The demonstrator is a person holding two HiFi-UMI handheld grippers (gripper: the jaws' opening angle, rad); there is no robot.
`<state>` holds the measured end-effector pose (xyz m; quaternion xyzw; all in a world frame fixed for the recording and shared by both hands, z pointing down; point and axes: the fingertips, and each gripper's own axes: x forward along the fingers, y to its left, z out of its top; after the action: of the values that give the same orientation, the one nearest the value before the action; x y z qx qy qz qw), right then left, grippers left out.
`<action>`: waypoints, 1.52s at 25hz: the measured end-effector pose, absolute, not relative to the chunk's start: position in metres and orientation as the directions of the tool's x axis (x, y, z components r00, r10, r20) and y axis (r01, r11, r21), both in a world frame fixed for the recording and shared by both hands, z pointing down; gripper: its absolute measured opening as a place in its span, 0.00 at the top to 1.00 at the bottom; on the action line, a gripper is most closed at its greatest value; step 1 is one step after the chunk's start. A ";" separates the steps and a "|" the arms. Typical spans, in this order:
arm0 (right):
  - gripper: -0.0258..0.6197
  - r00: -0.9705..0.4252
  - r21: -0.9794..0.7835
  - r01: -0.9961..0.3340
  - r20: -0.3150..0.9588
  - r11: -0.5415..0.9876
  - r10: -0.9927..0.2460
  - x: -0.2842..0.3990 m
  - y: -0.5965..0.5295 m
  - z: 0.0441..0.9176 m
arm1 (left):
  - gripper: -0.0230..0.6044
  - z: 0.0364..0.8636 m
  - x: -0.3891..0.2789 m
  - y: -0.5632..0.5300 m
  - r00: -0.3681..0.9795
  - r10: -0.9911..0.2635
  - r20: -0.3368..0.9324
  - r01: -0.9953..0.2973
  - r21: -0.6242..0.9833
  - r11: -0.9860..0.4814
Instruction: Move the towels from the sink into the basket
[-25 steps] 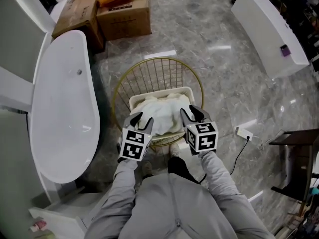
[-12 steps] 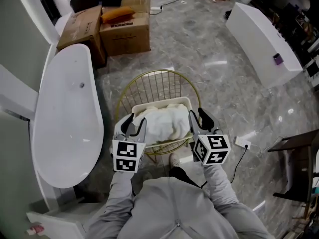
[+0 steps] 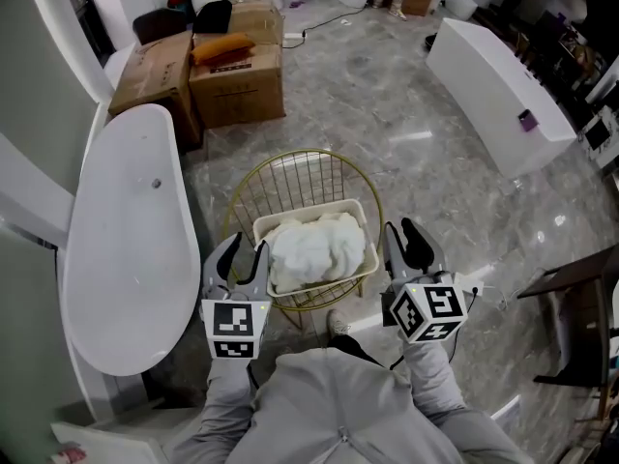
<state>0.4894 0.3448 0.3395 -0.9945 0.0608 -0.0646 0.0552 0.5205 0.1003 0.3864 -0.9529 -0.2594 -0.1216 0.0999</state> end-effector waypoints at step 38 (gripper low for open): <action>0.77 0.995 -0.066 -0.030 0.093 -0.997 -0.036 0.465 0.357 0.325 | 0.69 0.339 0.515 0.089 0.867 0.474 0.152 0.497 -0.190 -0.847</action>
<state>0.4647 0.3573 0.3250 -0.9982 0.0165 -0.0473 0.0325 0.5152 0.0893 0.3392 -0.9597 -0.2529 -0.0497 0.1119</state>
